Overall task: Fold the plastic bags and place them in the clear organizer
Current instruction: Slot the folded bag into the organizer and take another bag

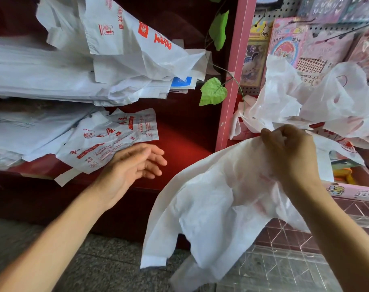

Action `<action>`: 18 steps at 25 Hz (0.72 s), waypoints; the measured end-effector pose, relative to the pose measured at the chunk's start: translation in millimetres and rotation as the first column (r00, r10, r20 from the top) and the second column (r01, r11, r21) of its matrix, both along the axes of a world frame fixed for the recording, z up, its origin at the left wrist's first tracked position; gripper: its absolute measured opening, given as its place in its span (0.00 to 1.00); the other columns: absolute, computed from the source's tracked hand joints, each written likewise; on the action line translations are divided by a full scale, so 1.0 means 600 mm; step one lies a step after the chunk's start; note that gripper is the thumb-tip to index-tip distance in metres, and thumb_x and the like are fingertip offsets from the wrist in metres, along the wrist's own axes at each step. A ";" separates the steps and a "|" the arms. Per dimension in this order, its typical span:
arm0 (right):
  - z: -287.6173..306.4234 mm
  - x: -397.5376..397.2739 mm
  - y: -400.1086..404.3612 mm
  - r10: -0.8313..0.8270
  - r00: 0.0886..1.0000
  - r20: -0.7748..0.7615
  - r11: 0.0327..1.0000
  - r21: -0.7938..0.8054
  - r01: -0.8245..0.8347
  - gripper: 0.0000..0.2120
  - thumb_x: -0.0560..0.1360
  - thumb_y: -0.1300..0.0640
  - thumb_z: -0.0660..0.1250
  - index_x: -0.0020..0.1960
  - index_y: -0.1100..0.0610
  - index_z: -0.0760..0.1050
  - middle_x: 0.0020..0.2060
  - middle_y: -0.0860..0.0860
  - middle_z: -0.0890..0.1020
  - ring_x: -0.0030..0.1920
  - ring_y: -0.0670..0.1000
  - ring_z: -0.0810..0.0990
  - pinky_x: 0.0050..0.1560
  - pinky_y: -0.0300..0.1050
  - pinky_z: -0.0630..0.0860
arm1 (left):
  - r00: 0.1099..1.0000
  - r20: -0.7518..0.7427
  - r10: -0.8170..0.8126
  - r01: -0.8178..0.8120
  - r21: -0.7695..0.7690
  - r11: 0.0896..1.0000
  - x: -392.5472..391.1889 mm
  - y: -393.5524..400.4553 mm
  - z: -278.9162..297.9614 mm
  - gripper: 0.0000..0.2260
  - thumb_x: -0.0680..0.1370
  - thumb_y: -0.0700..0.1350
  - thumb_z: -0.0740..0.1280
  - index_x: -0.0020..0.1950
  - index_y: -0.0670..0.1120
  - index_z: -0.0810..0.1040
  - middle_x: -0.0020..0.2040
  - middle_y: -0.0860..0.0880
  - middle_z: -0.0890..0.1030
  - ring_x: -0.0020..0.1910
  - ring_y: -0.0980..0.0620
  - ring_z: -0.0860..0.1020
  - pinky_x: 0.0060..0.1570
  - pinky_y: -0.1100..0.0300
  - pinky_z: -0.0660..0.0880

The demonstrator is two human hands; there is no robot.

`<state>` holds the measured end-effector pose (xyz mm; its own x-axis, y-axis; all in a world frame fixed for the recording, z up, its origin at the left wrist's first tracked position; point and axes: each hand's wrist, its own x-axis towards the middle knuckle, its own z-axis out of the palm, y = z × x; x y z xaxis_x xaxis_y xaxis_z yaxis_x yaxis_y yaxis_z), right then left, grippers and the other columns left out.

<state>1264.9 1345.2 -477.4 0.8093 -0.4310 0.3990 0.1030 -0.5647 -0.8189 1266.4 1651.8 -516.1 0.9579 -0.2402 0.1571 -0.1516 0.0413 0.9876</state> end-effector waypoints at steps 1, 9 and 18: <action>-0.011 0.009 -0.006 -0.021 0.999 -0.031 0.998 0.064 0.023 0.17 0.78 0.53 0.66 0.33 0.58 0.68 0.28 0.51 0.73 0.28 0.50 0.69 0.29 0.43 0.66 | 1.000 0.024 -0.019 0.020 -0.037 0.999 0.000 0.002 0.003 0.21 0.70 0.62 0.72 0.53 0.47 0.83 0.52 0.39 0.83 0.46 0.45 0.81 0.45 0.56 0.77; -0.055 0.047 -0.054 -0.055 0.997 -0.056 0.946 0.315 0.070 0.21 0.77 0.49 0.68 0.39 0.68 0.73 0.29 0.56 0.72 0.31 0.52 0.69 0.34 0.45 0.67 | 0.950 -0.288 -0.123 0.260 0.510 0.820 -0.006 -0.004 -0.027 0.32 0.64 0.58 0.77 0.66 0.62 0.72 0.61 0.55 0.79 0.56 0.58 0.81 0.59 0.52 0.76; -0.060 0.048 -0.060 0.050 0.998 0.029 0.921 0.386 -0.057 0.17 0.78 0.48 0.68 0.35 0.57 0.75 0.25 0.47 0.75 0.27 0.46 0.71 0.29 0.39 0.69 | 0.962 -0.241 -0.129 0.270 0.773 0.575 0.009 -0.027 -0.073 0.03 0.73 0.47 0.75 0.44 0.48 0.84 0.40 0.53 0.85 0.35 0.61 0.77 0.41 0.63 0.75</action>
<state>1293.5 1309.0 -513.3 0.8295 -0.5112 0.2250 0.1412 -0.1979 -0.9700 1271.6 1635.7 -559.7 0.8627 -0.3884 -0.3238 -0.0964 -0.7549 0.6487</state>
